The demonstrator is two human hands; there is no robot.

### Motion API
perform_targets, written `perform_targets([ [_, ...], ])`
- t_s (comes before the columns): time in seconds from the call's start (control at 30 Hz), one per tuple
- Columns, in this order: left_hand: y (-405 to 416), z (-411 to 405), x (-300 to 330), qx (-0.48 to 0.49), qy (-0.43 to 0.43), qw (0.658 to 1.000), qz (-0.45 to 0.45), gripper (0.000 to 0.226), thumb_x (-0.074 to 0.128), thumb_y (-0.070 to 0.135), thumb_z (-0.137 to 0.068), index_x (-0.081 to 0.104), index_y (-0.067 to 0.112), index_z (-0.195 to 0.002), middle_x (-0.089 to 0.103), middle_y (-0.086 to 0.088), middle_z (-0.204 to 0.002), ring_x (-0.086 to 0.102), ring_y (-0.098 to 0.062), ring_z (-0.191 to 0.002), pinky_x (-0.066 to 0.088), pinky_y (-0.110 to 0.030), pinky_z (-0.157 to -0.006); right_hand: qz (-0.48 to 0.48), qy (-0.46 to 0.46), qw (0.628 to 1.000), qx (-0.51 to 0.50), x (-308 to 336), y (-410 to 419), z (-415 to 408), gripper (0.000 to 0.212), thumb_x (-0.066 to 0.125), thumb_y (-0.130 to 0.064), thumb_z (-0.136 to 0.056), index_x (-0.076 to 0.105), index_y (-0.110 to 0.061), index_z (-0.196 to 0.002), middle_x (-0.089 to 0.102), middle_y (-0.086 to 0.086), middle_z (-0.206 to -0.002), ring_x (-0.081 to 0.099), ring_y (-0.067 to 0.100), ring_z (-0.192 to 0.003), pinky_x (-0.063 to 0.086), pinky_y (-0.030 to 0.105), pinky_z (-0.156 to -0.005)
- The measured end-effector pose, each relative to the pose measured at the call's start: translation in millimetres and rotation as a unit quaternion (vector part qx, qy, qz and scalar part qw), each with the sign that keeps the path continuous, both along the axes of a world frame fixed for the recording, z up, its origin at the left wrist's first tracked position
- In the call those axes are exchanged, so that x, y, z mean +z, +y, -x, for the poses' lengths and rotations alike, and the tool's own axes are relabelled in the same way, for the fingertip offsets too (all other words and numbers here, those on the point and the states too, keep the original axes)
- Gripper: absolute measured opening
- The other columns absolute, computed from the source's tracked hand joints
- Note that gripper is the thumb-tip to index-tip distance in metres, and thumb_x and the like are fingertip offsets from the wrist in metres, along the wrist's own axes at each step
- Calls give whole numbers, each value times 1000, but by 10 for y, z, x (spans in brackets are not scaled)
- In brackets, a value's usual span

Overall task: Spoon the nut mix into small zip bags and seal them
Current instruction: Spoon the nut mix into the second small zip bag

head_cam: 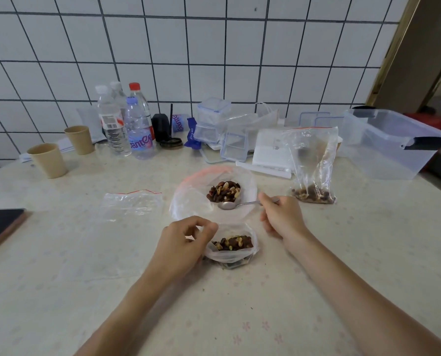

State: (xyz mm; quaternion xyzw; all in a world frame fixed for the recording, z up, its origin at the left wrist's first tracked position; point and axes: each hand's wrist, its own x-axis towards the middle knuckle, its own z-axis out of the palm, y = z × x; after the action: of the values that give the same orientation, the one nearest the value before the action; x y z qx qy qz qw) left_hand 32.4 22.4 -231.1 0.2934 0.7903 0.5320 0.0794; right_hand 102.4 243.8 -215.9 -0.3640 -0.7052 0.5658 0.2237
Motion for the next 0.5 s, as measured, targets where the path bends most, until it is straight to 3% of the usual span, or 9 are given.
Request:
perform_targets([
  [0.07, -38, 5, 81, -23, -112, 993, -18, 25, 67, 55, -93, 77, 32, -92, 70, -4, -71, 64, -18, -50, 47, -24, -48, -19, -28, 999, -4, 5, 44, -64, 46, 64, -43, -98, 64, -1, -81, 61, 6, -57, 47, 17, -39, 40, 24, -42],
  [0.13, -63, -1, 134, -36, -203, 978, -37, 31, 66, 57, -92, 79, 28, -94, 73, -9, -76, 65, -21, -55, 50, -28, -48, -65, -51, 997, -5, 27, 99, -157, 49, 65, -49, -95, 66, 0, -102, 68, 9, -71, 55, 22, -53, 48, 30, -51],
  [0.2, -76, -3, 154, -49, -264, 962, -55, 35, 67, 54, -92, 79, 22, -97, 72, -12, -77, 62, -21, -58, 49, -29, -48, -110, -74, 991, -4, 60, 149, -265, 45, 63, -52, -94, 63, -12, -114, 73, 10, -81, 59, 22, -58, 52, 32, -57],
  [0.27, -97, 13, 159, -67, -296, 950, -67, 38, 72, 52, -87, 78, 17, -102, 70, -11, -79, 60, -19, -62, 48, -29, -49, -112, -49, 992, 16, 77, 176, -361, 32, 62, -48, -96, 63, -19, -108, 69, 3, -62, 54, 16, -43, 44, 25, -44],
  [0.33, -121, 39, 161, -89, -317, 941, -78, 45, 79, 50, -81, 77, 15, -109, 66, -11, -81, 59, -18, -66, 48, -27, -51, -109, -36, 992, 54, 85, 166, -445, 23, 63, -43, -98, 66, -21, -100, 64, -1, -53, 50, 16, -38, 39, 22, -40],
  [0.5, -132, 35, 150, -110, -316, 938, -89, 53, 85, 50, -75, 76, 16, -114, 69, -11, -89, 62, -17, -73, 51, -26, -57, 0, -79, 976, 205, 113, 33, -643, 37, 57, -46, -103, 69, -11, -102, 69, 5, -65, 60, 20, -45, 33, 21, -36],
])
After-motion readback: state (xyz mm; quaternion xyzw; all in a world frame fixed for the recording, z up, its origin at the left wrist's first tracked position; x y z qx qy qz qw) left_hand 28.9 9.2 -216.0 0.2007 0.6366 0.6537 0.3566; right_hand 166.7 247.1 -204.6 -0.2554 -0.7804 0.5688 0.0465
